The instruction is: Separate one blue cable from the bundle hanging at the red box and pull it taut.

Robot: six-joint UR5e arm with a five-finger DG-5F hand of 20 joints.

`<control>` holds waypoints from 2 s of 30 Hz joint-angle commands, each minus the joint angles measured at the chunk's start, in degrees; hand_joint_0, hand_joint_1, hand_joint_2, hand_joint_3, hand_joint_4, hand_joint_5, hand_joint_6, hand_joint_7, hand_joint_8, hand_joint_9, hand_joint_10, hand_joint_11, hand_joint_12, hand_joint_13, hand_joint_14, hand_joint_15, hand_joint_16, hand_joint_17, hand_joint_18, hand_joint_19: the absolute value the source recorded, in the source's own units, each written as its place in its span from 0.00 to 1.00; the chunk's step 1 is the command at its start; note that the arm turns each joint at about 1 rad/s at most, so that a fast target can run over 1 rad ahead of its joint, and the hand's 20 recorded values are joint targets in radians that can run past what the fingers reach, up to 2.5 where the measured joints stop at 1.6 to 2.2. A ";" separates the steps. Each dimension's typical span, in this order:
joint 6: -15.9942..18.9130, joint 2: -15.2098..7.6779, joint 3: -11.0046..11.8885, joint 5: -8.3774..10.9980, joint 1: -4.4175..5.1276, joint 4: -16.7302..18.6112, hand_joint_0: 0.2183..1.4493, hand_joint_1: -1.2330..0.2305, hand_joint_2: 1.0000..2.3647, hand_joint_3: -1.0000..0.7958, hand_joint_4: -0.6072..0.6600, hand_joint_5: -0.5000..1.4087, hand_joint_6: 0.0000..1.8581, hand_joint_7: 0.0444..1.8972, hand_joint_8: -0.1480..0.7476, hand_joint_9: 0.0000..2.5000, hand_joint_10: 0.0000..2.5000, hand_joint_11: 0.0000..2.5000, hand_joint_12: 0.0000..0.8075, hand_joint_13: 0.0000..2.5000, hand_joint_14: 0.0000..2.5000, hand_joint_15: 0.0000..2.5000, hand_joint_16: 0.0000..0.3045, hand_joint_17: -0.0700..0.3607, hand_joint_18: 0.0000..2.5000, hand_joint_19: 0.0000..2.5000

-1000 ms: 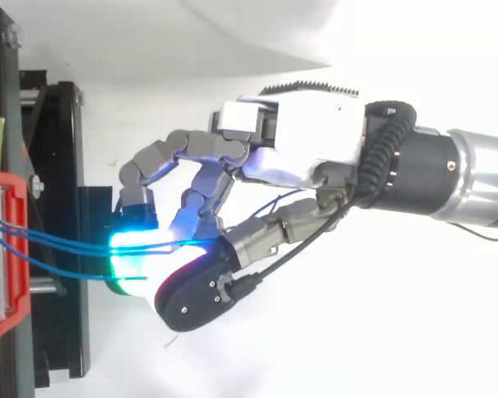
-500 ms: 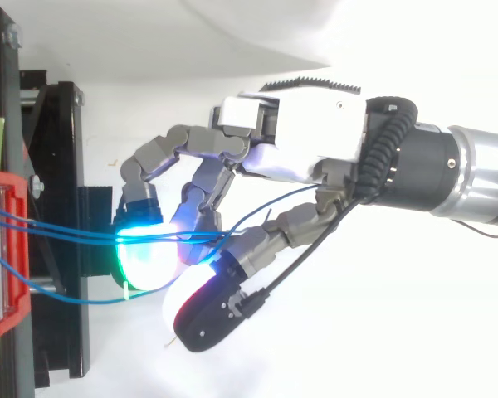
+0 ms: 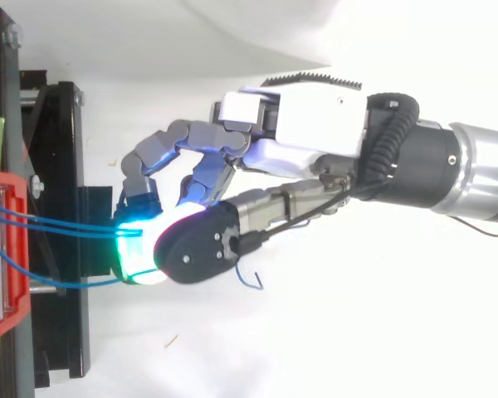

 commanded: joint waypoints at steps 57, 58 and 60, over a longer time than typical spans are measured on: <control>-13.45 -0.07 0.00 1.51 0.06 1.23 0.31 0.36 0.02 0.49 0.61 0.17 0.44 0.63 0.54 0.44 0.01 0.61 0.50 0.44 0.01 0.59 0.18 0.44 0.34 0.35; -13.45 -0.07 0.00 1.51 0.06 1.23 0.32 0.34 0.02 0.49 0.61 0.16 0.44 0.62 0.54 0.44 0.01 0.61 0.50 0.44 0.01 0.59 0.18 0.44 0.34 0.35; -13.53 -0.07 0.00 1.51 -0.03 1.23 0.34 0.33 0.02 0.47 0.61 0.16 0.45 0.61 0.54 0.43 0.01 0.62 0.50 0.43 0.01 0.59 0.18 0.44 0.34 0.35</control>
